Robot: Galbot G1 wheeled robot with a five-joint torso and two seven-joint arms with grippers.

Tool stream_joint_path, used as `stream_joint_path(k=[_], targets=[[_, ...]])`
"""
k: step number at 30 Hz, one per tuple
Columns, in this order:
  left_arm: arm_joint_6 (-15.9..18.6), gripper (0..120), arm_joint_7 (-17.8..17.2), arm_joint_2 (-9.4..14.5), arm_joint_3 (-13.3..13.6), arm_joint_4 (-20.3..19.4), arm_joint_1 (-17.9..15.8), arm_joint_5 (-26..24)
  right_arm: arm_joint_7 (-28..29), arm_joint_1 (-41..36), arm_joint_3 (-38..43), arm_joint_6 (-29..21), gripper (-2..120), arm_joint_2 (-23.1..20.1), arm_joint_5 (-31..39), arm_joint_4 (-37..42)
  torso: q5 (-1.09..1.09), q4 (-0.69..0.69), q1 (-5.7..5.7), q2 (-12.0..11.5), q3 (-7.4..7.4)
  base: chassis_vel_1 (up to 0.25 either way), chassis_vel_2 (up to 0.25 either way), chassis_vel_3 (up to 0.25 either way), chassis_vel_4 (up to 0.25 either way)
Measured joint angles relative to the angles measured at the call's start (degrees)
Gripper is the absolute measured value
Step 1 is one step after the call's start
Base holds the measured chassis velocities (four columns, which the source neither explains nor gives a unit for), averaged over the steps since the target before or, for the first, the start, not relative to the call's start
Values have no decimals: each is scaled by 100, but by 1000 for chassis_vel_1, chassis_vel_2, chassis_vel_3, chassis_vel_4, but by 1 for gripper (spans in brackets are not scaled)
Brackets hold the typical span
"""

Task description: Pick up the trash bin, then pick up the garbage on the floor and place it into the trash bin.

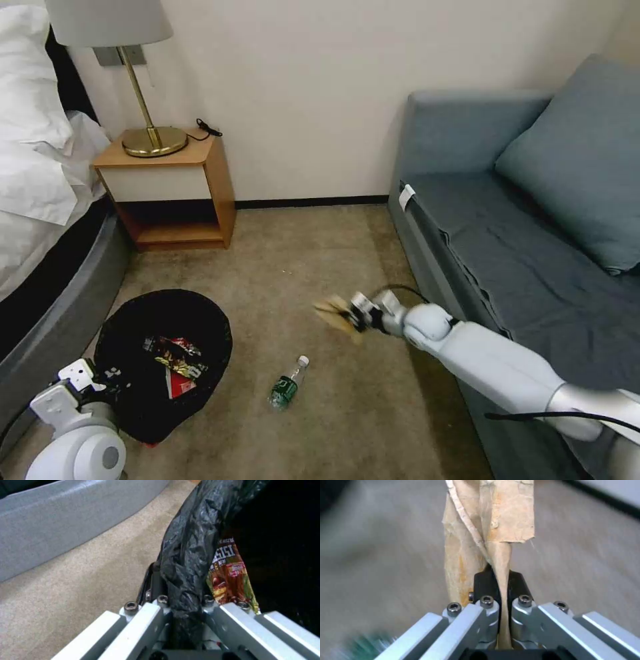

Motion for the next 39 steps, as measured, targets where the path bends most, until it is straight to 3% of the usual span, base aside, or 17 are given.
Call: stream_joint_path(k=[5,7,10,12,18,24,39], targets=[[9,1,-1,-3,56,-2,-9,8,528,354,-72,-259,0,111,762,1067,0,-1,0,0,0,0,0,0,0],[12,1,-3,-10,97,-2,-12,20,990,580,-225,-435,0,317,1207,1646,2,-1,0,0,0,0,0,0,0],[13,1,-6,-16,122,-2,-13,31,1279,688,-369,-490,0,497,1441,1876,0,-1,0,1,0,0,0,0,0],[15,1,-7,-34,165,-2,-19,51,1711,803,-691,-522,0,949,1681,2118,3,-1,0,1,0,0,0,0,0],[17,1,-16,-73,240,-61,-20,119,2352,962,-1695,-409,0,1999,1648,1672,1,1,0,0,0,0,0,0,0],[19,1,-18,-96,255,-94,-13,138,2627,978,-2146,-356,0,2256,1495,1218,2,-1,0,0,0,0,0,0,0],[19,1,-22,-98,258,-104,-23,142,2716,976,-2286,-279,51,2243,1216,1126,3,-2,0,0,0,0,0,0,0]])
